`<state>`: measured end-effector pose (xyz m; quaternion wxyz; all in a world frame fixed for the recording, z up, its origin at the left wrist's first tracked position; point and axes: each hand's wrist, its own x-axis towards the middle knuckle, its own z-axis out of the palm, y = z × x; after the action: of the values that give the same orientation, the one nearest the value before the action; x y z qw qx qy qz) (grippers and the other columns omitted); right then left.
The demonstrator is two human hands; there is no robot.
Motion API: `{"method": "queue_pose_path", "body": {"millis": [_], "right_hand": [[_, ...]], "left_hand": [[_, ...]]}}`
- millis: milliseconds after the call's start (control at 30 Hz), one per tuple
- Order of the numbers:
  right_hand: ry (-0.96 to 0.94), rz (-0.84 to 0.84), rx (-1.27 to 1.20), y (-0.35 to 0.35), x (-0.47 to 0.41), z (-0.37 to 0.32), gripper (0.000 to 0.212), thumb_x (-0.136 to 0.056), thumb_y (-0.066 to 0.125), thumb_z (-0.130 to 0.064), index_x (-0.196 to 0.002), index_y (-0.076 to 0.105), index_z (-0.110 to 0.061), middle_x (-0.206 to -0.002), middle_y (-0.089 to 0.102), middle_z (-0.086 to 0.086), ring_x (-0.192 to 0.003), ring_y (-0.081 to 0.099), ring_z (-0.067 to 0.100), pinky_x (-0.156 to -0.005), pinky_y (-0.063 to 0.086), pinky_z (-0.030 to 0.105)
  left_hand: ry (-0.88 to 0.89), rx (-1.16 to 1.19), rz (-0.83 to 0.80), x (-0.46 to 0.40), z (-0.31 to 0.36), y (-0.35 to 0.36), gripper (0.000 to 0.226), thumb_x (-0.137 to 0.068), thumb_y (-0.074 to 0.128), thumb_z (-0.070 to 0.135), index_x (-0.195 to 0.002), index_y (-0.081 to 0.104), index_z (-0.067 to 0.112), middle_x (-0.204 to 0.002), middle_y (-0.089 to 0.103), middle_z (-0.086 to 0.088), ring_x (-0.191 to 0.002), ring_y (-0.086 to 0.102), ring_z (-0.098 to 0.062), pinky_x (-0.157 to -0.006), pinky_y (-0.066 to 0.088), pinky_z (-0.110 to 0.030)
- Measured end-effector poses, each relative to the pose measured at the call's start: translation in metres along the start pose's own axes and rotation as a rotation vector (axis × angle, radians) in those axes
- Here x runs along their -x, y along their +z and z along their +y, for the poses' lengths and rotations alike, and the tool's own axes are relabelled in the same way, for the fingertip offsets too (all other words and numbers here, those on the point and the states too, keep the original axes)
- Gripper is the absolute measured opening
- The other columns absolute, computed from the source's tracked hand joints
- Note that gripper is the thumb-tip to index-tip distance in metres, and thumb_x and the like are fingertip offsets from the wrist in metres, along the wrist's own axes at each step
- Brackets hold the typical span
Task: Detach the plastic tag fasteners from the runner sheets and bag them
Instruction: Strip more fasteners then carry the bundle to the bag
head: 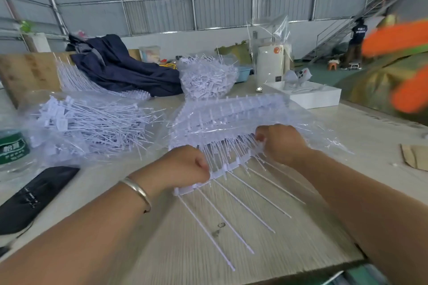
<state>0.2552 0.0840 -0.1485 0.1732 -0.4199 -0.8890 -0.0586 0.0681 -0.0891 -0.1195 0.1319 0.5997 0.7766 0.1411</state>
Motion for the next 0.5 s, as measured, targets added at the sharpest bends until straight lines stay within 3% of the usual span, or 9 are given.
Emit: {"method": "queue_pose_path", "body": {"millis": [67, 100, 167, 233, 367, 500], "right_hand": [[0.031, -0.076, -0.003, 0.006, 0.008, 0.008, 0.029, -0.089, 0.05, -0.02, -0.115, 0.062, -0.026, -0.117, 0.062, 0.002, -0.111, 0.055, 0.024, -0.088, 0.038, 0.034], [0.034, -0.101, -0.027, 0.009, 0.009, 0.01, 0.03, -0.09, 0.049, -0.021, -0.116, 0.062, -0.026, -0.122, 0.06, -0.001, -0.116, 0.053, 0.023, -0.092, 0.039, 0.037], [0.02, -0.123, -0.052, 0.01, 0.007, 0.008, 0.032, -0.087, 0.048, -0.021, -0.115, 0.062, -0.027, -0.124, 0.058, -0.004, -0.122, 0.048, 0.023, -0.098, 0.036, 0.043], [0.022, -0.149, -0.052, 0.009, 0.004, 0.003, 0.035, -0.084, 0.049, -0.017, -0.113, 0.062, -0.03, -0.118, 0.058, -0.006, -0.124, 0.044, 0.021, -0.108, 0.024, 0.052], [0.038, -0.106, -0.105, 0.004, 0.001, 0.006, 0.028, -0.076, 0.057, -0.02, -0.096, 0.067, -0.037, -0.09, 0.057, -0.012, -0.117, 0.041, 0.013, -0.113, 0.002, 0.056], [0.034, -0.094, -0.128, -0.002, 0.002, 0.006, 0.022, -0.069, 0.05, -0.027, -0.081, 0.069, -0.026, -0.088, 0.065, -0.01, -0.106, 0.044, 0.013, -0.104, 0.015, 0.044]], "left_hand": [[0.055, -0.075, 0.212, -0.009, 0.011, 0.004, 0.017, -0.079, 0.063, 0.033, -0.09, 0.072, 0.026, -0.094, 0.066, 0.011, -0.094, 0.063, -0.012, -0.076, 0.052, -0.029], [0.123, -0.126, 0.257, -0.015, 0.014, 0.007, 0.019, -0.082, 0.063, 0.037, -0.099, 0.07, 0.032, -0.102, 0.062, 0.015, -0.103, 0.058, -0.01, -0.082, 0.047, -0.027], [0.26, -0.183, 0.169, -0.032, 0.016, 0.016, 0.038, -0.091, 0.058, 0.042, -0.129, 0.058, 0.036, -0.134, 0.049, 0.015, -0.131, 0.038, -0.009, -0.103, 0.035, -0.029], [0.306, -0.244, 0.028, -0.046, 0.015, 0.025, 0.049, -0.098, 0.046, 0.049, -0.145, 0.039, 0.039, -0.156, 0.027, 0.015, -0.146, 0.017, -0.009, -0.118, 0.02, -0.035], [0.253, -0.296, -0.101, -0.068, 0.007, 0.043, 0.055, -0.1, 0.026, 0.056, -0.152, 0.023, 0.037, -0.162, 0.008, 0.013, -0.149, 0.005, -0.011, -0.121, 0.008, -0.036], [0.248, -0.227, -0.117, -0.078, 0.007, 0.051, 0.049, -0.104, 0.017, 0.05, -0.149, 0.032, 0.036, -0.161, 0.017, 0.006, -0.149, 0.01, -0.018, -0.119, 0.003, -0.031]]}}
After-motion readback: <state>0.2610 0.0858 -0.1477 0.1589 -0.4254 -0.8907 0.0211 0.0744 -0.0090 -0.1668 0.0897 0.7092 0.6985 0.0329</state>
